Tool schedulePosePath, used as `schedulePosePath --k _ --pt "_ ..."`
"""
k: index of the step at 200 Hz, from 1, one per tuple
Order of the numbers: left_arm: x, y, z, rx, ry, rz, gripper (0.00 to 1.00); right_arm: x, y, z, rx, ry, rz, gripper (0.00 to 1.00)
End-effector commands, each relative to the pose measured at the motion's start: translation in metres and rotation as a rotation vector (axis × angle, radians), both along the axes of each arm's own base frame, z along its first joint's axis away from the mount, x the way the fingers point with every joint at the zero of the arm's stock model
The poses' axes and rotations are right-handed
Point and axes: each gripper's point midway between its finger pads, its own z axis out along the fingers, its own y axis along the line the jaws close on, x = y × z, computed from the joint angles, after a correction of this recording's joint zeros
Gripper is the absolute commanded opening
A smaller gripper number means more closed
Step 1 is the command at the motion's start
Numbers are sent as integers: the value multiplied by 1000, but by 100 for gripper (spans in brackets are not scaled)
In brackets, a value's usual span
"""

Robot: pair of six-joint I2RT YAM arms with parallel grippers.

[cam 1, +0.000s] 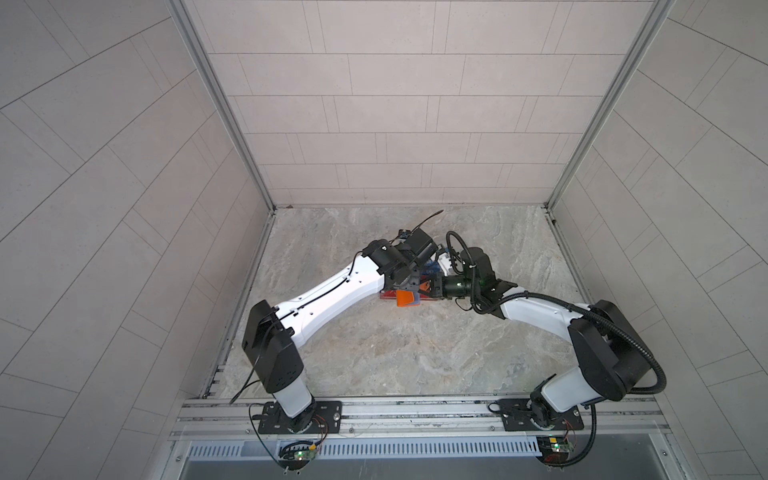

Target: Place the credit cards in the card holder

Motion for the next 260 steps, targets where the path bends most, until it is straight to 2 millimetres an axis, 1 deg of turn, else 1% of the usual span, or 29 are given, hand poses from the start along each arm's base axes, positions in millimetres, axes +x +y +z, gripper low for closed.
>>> schedulePosePath --k 1,16,39,70,89,104,140,153,172,189,203,229,236,251,260 --pt "-8 23 9 17 -1 24 54 -3 0 12 7 -55 13 0" --pt "-9 26 9 -5 13 28 53 -4 0 9 -6 -56 15 0" --pt "-13 29 3 -3 46 13 51 -4 0 9 -11 -57 14 0" --pt "-19 36 -3 3 72 7 42 -4 -2 9 -16 -57 8 0" --pt "-24 42 -6 16 91 0 41 -5 -1 9 -19 -64 12 0" --pt "-27 41 -9 14 106 -11 39 -6 0 10 -28 -73 18 0" --pt "-35 26 -21 -93 141 -23 45 -8 5 11 -46 -81 28 0" --pt "-38 22 -25 -125 154 -20 49 -7 6 10 -50 -79 29 0" --pt "-41 22 -27 -136 160 -23 57 -10 9 9 -57 -80 41 0" --pt "-43 28 -30 -114 163 -20 57 -12 10 8 -70 -83 47 0" --pt "-45 33 -31 -112 159 -9 52 -12 11 8 -72 -84 47 0" --pt "-51 37 -34 -146 162 3 41 -12 10 7 -79 -80 42 0" --pt "-52 38 -35 -151 165 3 38 -12 9 6 -82 -77 40 0" --pt "-55 37 -37 -163 168 -12 29 -12 8 4 -89 -69 38 0" --pt "-56 36 -38 -166 167 -23 26 -14 7 2 -93 -63 38 0"
